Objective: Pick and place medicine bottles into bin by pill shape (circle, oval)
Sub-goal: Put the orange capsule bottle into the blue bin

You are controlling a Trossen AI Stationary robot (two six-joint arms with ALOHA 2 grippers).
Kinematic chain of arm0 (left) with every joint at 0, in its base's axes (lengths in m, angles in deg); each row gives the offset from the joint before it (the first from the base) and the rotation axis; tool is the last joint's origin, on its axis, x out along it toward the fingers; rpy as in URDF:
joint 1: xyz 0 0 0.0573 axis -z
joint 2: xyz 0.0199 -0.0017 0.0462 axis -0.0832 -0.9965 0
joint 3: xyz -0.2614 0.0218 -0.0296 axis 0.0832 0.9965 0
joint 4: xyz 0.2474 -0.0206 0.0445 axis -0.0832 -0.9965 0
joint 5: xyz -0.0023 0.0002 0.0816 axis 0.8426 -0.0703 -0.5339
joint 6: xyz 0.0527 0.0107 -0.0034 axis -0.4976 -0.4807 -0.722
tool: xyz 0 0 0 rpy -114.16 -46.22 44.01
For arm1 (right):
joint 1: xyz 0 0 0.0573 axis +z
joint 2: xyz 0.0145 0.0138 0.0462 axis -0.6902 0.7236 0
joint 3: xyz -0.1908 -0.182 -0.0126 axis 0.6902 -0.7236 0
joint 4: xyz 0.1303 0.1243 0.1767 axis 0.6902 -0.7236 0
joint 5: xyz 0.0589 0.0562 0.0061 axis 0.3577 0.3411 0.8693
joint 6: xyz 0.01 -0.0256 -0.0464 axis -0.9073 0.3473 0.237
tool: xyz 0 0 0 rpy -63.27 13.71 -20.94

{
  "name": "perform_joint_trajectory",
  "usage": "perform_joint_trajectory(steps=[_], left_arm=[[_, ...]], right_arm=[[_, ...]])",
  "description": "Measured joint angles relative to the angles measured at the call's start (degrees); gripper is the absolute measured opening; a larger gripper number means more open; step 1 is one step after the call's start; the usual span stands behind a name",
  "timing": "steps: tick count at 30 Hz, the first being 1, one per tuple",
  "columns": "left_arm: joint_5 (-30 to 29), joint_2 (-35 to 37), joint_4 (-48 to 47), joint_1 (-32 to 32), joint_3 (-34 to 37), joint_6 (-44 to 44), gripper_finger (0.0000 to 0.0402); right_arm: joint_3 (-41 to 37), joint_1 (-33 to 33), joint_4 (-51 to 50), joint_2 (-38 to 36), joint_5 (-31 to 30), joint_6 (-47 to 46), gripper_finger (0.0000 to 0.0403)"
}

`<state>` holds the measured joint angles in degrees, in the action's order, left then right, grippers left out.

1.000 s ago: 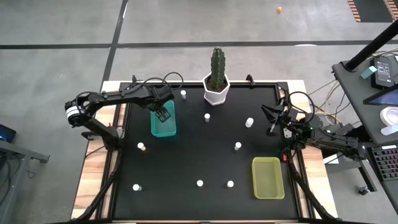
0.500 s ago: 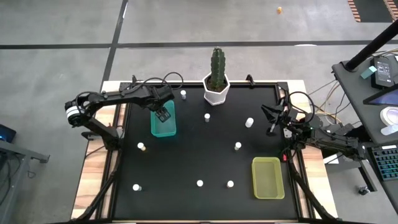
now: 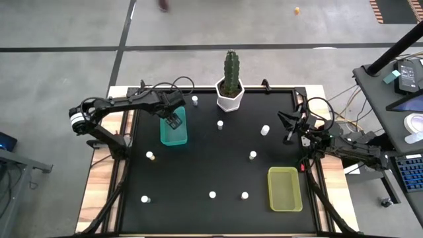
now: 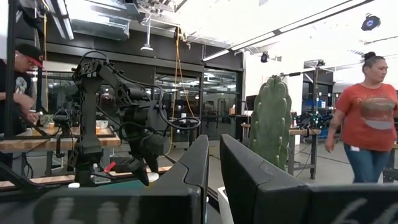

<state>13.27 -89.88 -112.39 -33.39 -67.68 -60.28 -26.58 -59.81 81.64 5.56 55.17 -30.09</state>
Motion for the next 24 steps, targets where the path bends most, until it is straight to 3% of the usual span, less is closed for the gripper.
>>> perform_joint_trajectory(steps=[12,24], left_arm=[[-0.41,-2.51,-0.11,0.09,0.04,-1.03,0.0200],[0.24,-2.51,0.96,-0.04,0.04,-1.25,0.0234]], right_arm=[[-0.02,0.02,0.00,0.00,0.02,0.00,0.0034],[-0.01,0.02,-0.02,-0.02,0.02,0.00,0.0034]])
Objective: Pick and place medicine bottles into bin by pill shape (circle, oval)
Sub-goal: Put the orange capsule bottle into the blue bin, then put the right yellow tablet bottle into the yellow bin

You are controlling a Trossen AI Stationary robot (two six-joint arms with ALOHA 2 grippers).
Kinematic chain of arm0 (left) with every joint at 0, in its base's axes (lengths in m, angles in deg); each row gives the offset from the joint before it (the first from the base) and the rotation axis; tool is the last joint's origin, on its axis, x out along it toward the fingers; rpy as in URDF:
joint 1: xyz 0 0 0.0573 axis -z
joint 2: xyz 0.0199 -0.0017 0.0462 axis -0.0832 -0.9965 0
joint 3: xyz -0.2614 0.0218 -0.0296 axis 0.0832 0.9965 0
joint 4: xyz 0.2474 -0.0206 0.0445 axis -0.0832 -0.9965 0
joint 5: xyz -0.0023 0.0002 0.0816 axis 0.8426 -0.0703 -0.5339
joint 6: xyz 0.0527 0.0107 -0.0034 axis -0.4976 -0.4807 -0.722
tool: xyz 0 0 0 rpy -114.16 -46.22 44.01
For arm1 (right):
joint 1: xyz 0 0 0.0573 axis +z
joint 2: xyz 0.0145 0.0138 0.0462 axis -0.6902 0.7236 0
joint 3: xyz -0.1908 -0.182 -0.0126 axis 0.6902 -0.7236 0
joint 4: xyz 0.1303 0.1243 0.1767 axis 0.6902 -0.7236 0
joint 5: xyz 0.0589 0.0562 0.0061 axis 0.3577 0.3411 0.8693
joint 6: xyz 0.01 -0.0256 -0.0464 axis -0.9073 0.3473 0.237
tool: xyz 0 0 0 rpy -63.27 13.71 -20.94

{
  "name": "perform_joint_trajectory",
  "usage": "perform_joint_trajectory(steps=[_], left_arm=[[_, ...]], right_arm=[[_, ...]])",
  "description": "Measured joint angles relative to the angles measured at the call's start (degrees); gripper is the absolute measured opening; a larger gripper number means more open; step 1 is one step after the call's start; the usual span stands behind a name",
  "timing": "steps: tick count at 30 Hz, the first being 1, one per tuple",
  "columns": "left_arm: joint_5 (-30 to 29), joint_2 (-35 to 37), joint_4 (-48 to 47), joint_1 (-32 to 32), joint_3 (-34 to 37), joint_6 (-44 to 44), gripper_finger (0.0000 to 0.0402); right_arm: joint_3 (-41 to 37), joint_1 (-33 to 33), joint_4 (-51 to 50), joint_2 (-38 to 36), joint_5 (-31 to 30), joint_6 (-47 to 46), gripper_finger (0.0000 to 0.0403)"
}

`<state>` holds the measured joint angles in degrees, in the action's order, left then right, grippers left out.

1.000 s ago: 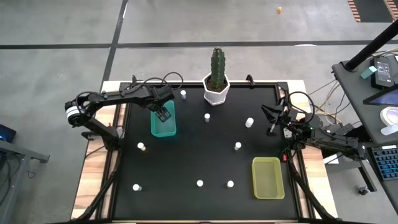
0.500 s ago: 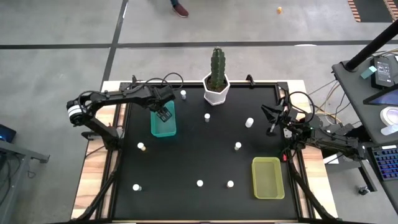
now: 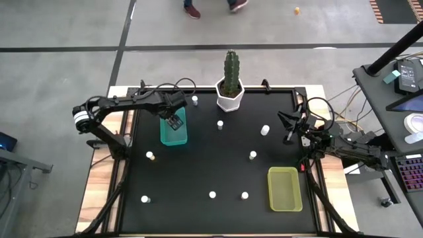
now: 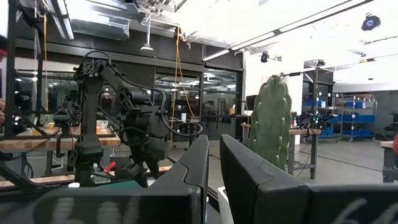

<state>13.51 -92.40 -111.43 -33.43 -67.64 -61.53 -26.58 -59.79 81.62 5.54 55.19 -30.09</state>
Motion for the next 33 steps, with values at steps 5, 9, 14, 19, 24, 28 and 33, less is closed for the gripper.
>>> perform_joint_trajectory(steps=[5,9,14,19,24,28,33], left_arm=[[0.00,0.07,-0.05,-0.01,0.00,-0.49,0.0237],[0.01,0.74,-1.74,0.17,-1.19,-1.17,0.0238],[0.00,2.70,-2.40,1.99,-3.01,-2.65,0.0238],[0.02,6.70,3.14,6.98,-2.78,-5.14,0.0238],[0.09,11.81,10.69,14.44,-1.40,-8.88,0.0238],[0.20,15.68,17.08,20.61,0.63,-10.97,0.0238],[0.22,20.04,26.47,26.88,5.27,-13.78,0.0238]], right_arm=[[-0.01,-0.02,-0.01,0.00,-0.02,0.00,0.0034],[0.01,0.00,0.00,0.00,0.00,-0.05,0.0034],[0.01,0.01,0.02,0.00,-0.02,-0.15,0.0034],[0.00,0.00,0.03,0.00,0.01,-0.70,0.0034],[-0.02,0.00,0.04,0.00,0.01,-2.17,0.0034],[0.01,0.01,0.04,0.00,0.01,-2.29,0.0034],[0.01,0.01,0.33,0.00,0.05,-4.43,0.0034]])
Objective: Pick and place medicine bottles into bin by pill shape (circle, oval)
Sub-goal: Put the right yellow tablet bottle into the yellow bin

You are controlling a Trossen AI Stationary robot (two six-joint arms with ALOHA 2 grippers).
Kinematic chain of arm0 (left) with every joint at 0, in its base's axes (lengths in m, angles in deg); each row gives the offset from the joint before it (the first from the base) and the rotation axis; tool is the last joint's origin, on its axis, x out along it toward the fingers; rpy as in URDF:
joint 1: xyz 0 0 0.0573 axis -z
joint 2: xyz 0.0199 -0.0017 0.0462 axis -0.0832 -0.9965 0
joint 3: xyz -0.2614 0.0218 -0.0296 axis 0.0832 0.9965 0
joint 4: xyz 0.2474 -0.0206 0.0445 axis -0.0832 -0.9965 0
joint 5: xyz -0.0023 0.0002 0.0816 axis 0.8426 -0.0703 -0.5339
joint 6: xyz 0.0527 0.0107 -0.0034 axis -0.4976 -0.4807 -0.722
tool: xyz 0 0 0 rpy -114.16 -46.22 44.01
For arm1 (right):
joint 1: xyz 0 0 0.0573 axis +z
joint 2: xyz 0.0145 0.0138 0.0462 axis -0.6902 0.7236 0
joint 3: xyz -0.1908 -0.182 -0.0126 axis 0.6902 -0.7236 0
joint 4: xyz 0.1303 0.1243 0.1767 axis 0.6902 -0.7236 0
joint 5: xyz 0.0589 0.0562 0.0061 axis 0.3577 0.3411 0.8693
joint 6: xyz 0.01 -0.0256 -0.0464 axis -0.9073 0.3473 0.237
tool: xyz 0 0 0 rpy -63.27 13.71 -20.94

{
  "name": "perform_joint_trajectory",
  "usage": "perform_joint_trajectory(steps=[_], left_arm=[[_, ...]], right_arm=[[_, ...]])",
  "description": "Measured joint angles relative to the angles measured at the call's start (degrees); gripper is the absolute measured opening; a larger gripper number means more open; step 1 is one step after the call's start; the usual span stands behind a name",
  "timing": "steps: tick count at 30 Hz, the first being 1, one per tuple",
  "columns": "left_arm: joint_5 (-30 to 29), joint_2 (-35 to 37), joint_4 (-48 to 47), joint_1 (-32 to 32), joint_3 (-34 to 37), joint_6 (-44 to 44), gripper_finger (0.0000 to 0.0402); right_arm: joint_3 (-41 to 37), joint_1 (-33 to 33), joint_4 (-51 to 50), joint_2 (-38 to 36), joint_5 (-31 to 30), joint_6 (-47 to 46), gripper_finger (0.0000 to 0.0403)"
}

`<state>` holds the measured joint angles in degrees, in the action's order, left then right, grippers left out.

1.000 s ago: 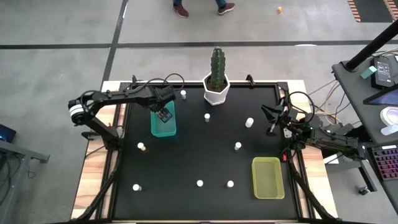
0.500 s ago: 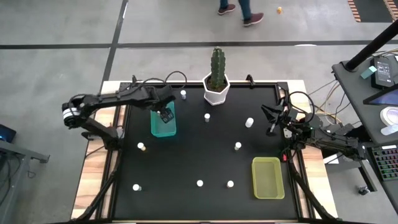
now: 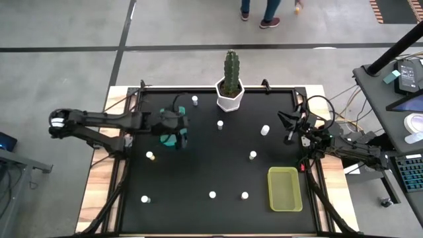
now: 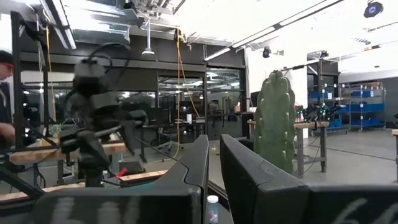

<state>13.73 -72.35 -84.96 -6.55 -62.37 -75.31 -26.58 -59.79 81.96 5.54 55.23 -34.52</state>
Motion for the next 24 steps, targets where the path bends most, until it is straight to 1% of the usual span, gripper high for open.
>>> perform_joint_trajectory(steps=[5,9,14,19,24], left_arm=[[0.14,3.85,12.56,2.70,6.50,-4.75,0.0238],[0.13,6.14,23.45,2.52,11.51,-10.83,0.0238],[0.13,7.33,37.97,2.01,16.16,-19.16,0.0238],[0.13,7.58,44.58,1.75,17.85,-24.01,0.0238],[0.15,7.58,48.93,1.75,19.41,-25.75,0.0238]], right_arm=[[0.00,0.00,3.25,0.00,0.48,-4.29,0.0034],[0.21,0.01,5.15,0.00,1.69,-5.42,0.0034],[3.06,0.02,5.27,0.40,2.12,-8.10,0.0034],[7.39,0.04,4.45,3.56,5.27,-9.32,0.0034],[11.98,0.04,3.33,9.26,5.68,-11.90,0.0034]])
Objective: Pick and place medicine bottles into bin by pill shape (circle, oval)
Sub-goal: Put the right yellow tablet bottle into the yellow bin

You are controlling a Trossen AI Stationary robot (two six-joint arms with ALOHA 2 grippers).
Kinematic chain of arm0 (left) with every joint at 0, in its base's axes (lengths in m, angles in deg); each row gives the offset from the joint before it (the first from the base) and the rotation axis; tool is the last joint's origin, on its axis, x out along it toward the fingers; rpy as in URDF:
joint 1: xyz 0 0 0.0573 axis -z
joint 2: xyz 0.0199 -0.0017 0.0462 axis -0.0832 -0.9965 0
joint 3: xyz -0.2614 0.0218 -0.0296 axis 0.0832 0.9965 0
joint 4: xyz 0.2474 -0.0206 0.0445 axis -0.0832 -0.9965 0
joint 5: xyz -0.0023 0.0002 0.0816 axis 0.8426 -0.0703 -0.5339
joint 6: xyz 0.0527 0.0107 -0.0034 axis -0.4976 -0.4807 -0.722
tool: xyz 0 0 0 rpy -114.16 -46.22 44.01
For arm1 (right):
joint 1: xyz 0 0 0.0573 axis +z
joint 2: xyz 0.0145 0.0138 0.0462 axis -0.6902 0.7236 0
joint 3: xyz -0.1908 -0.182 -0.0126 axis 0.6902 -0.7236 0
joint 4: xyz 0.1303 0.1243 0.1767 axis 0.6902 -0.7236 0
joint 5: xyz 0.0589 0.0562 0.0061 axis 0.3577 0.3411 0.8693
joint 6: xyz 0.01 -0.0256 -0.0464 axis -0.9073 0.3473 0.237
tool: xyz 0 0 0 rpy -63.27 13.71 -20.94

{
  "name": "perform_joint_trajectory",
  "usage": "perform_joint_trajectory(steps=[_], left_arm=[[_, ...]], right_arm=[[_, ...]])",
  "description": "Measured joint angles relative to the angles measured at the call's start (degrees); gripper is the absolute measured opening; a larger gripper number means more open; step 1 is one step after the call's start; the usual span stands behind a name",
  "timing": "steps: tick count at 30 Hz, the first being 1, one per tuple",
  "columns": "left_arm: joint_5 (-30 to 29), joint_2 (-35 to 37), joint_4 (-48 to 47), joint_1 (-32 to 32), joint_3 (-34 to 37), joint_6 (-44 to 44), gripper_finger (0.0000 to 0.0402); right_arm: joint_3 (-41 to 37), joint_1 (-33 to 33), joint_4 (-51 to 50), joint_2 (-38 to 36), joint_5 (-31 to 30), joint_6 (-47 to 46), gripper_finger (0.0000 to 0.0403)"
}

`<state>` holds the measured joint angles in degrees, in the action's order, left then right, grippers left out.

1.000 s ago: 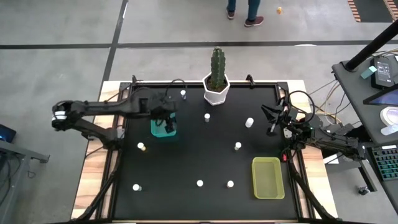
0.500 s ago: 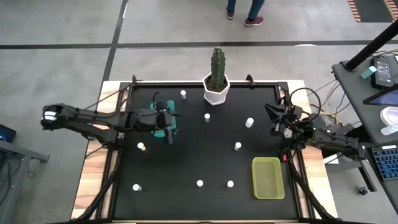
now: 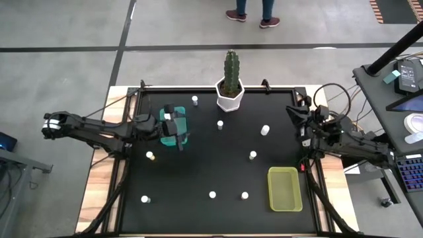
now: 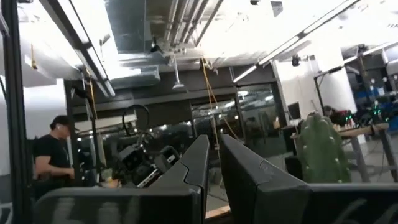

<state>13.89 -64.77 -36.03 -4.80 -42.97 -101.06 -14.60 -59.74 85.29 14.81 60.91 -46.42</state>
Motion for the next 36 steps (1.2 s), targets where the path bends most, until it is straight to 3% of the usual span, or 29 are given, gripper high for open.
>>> perform_joint_trajectory(steps=[14,22,27,36], left_arm=[[-1.05,0.09,1.14,-0.15,1.41,-2.92,0.0238],[-1.31,1.51,1.09,-0.15,2.36,-3.59,0.0238],[-1.63,5.40,1.04,-0.15,2.42,-4.49,0.0238],[-1.94,12.77,1.23,-0.17,3.14,-4.19,0.0238]], right_arm=[[17.99,3.44,-18.08,20.45,0.97,-4.38,0.0034],[26.16,7.89,-25.83,30.76,0.92,-15.41,0.0034],[32.50,10.40,-34.80,36.28,1.02,-22.19,0.0034],[45.84,12.52,-63.24,47.71,0.91,-34.46,0.0034]])
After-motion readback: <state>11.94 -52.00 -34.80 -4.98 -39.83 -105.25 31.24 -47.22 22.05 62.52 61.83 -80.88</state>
